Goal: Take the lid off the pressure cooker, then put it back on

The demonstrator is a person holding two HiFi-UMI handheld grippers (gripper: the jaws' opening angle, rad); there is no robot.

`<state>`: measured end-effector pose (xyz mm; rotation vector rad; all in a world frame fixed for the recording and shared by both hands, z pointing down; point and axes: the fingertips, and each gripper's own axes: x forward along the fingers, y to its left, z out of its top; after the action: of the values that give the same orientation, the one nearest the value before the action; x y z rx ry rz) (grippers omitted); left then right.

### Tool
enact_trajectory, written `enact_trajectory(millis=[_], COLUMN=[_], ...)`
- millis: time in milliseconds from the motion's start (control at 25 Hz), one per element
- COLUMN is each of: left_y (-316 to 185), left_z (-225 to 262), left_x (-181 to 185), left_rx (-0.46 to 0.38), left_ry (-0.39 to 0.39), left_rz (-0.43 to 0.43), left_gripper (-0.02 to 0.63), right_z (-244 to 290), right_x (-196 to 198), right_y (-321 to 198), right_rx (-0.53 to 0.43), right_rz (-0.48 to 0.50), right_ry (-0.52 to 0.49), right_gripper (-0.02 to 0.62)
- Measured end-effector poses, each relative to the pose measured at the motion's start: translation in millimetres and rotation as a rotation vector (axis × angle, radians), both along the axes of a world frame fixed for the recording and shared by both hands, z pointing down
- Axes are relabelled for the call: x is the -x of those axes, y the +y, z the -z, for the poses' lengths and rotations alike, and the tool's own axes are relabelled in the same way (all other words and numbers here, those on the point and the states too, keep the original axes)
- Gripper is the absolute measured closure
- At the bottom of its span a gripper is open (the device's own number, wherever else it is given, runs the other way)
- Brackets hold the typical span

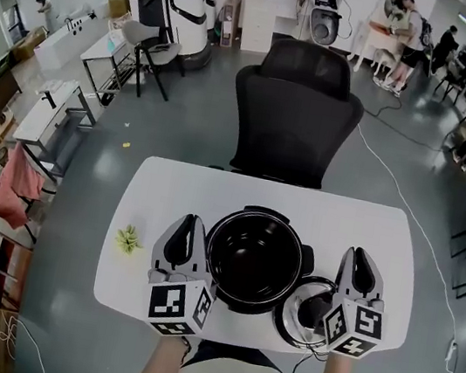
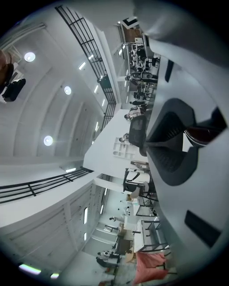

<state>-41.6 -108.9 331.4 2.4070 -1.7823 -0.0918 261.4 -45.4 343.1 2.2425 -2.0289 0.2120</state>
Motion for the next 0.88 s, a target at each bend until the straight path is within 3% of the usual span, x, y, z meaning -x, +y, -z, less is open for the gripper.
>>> enact_trajectory(millis=[160, 560, 880], left_y=[-1, -1, 10], left_z=[-18, -65, -117], left_x=[6, 20, 35], left_rx=[0.046, 0.17, 0.32], left_ry=[0.039, 0.134, 0.299], left_rz=[0.004, 0.019, 0.04], left_gripper=[0.523, 0.44, 0.412], right_z=[-20, -92, -160], right_x=[-7, -19, -16], right_y=[4, 17, 40], right_rx=[0.066, 0.267, 0.434], right_rz=[0.011, 0.039, 0.058], right_ry=[-0.021, -0.063, -0.086], right_gripper=[0.494, 0.44, 0.39])
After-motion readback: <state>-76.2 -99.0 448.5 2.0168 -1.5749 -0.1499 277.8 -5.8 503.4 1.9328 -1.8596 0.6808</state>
